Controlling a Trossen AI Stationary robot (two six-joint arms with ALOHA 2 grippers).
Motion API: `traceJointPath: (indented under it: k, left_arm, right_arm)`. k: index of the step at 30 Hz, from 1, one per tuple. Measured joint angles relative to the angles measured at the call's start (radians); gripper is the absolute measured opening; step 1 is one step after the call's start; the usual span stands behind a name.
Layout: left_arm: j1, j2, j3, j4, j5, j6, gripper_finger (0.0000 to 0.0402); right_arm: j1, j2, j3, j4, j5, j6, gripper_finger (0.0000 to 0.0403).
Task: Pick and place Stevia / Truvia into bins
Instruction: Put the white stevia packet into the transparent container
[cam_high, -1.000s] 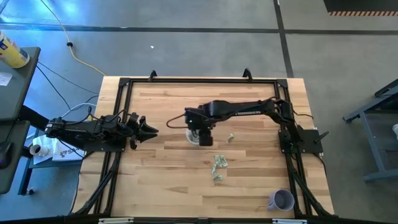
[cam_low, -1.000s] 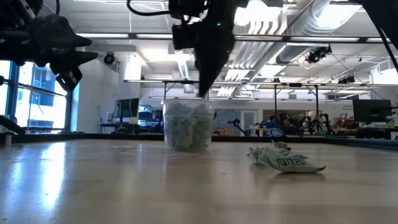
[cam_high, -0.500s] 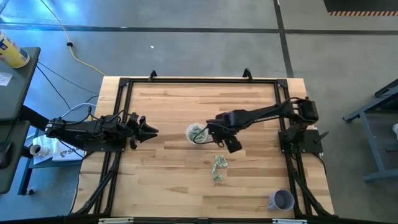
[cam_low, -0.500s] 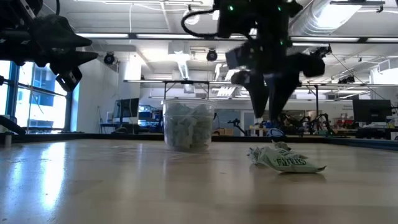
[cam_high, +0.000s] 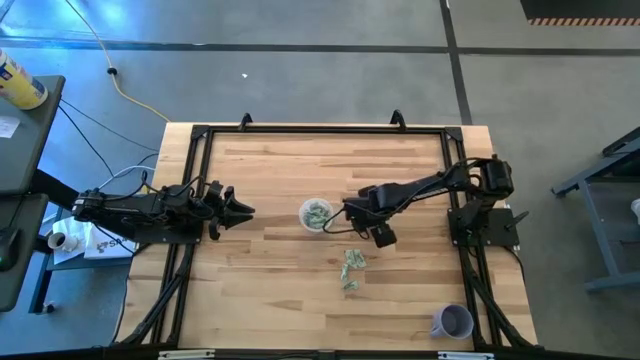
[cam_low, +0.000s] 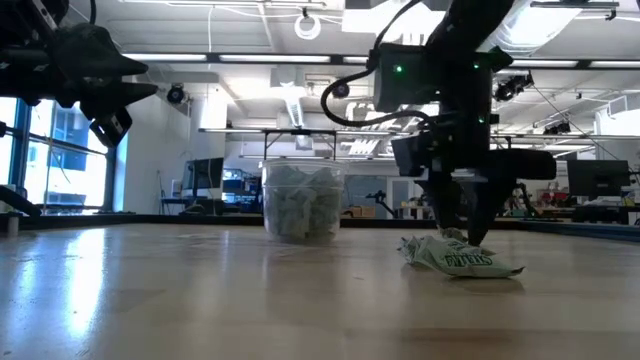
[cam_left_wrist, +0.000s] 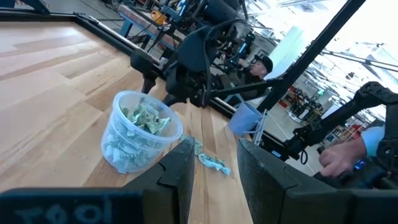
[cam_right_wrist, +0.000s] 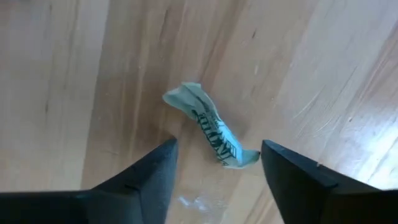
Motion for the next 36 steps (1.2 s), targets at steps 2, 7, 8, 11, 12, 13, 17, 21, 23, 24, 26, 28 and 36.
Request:
traceJointPath:
  k: [2, 7, 8, 11, 12, 13, 17, 21, 23, 24, 26, 28, 36]
  left_arm:
    - [0.0, 0.0, 0.0, 0.0, 0.0, 0.0, 0.0156]
    - [0.0, 0.0, 0.0, 0.0, 0.0, 0.0, 0.0156]
    - [0.0, 0.0, 0.0, 0.0, 0.0, 0.0, 0.0156]
    - [0.0, 0.0, 0.0, 0.0, 0.0, 0.0, 0.0156]
    - [0.0, 0.0, 0.0, 0.0, 0.0, 0.0, 0.0156]
    - [0.0, 0.0, 0.0, 0.0, 0.0, 0.0, 0.0156]
    - [0.0, 0.0, 0.0, 0.0, 0.0, 0.0, 0.0156]
    - [0.0, 0.0, 0.0, 0.0, 0.0, 0.0, 0.0156]
    - [0.0, 0.0, 0.0, 0.0, 0.0, 0.0, 0.0156]
    - [0.0, 0.0, 0.0, 0.0, 0.0, 0.0, 0.0156]
    - [0.0, 0.0, 0.0, 0.0, 0.0, 0.0, 0.0156]
    - [0.0, 0.0, 0.0, 0.0, 0.0, 0.0, 0.0156]
    - [0.0, 0.0, 0.0, 0.0, 0.0, 0.0, 0.0156]
  right_arm:
    - [-0.009, 0.001, 0.004, 0.008, -0.029, 0.045, 0.0203]
    - [-0.025, 0.005, 0.012, 0.114, -0.084, 0.089, 0.0115]
    - [-0.03, 0.007, 0.011, 0.114, -0.09, 0.098, 0.0097]
    - [-0.043, 0.012, 0.015, 0.072, -0.099, 0.194, 0.0042]
    - [-0.048, 0.012, 0.015, 0.057, -0.1, 0.238, 0.0023]
    - [-0.054, 0.011, 0.015, 0.048, -0.105, 0.283, 0.0012]
    - [-0.068, -0.013, 0.045, 0.038, -0.137, 0.459, 0.001]
    - [-0.076, -0.065, 0.178, 0.115, -0.127, 0.508, 0.0006]
    - [-0.085, -0.069, 0.267, 0.152, -0.129, 0.493, 0.0008]
    - [-0.092, -0.069, 0.305, 0.169, -0.129, 0.474, 0.0008]
    - [-0.104, -0.054, 0.367, 0.203, -0.127, 0.438, 0.0006]
    - [-0.114, -0.026, 0.425, 0.225, -0.141, 0.435, 0.0006]
    - [-0.069, 0.154, 0.512, 0.142, -0.284, 0.447, 0.0065]
